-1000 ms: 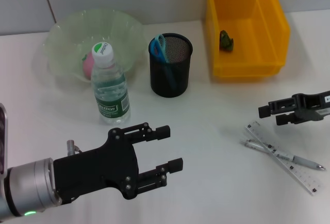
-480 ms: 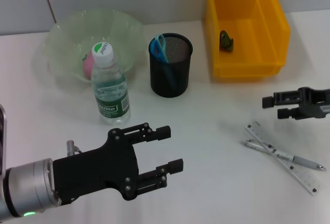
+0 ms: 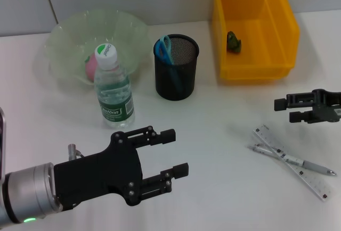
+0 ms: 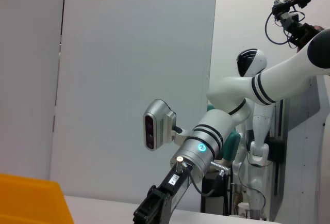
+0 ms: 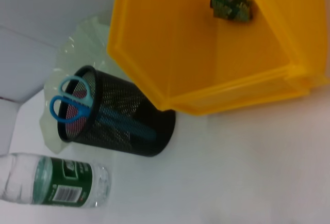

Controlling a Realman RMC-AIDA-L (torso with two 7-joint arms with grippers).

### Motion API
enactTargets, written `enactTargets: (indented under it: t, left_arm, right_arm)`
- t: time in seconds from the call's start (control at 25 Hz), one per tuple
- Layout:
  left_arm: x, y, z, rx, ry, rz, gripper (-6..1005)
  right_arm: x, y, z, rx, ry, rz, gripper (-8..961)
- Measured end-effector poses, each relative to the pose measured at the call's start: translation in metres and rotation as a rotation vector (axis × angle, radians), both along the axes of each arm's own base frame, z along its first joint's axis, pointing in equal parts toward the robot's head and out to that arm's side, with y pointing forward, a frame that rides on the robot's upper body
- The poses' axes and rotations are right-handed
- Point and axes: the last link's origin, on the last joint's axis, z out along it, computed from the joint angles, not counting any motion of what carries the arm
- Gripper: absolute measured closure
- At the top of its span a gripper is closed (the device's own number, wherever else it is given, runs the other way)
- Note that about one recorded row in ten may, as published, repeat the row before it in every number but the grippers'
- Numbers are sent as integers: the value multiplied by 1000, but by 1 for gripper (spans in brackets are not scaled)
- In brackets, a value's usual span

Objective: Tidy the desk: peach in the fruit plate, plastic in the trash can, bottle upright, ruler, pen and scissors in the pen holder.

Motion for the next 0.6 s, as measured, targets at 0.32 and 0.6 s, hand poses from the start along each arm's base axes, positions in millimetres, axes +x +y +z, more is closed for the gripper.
enactTargets:
  t: [0.32,0.6]
  left_arm:
    - [0,0,0,-1,-2,-2,261]
    - [1,-1,1,-5,-7,-9,258]
  right_arm:
    - [-9,4,-6,-66,-38,42,149]
    - [-10,4,-6,-87,-55,53,149]
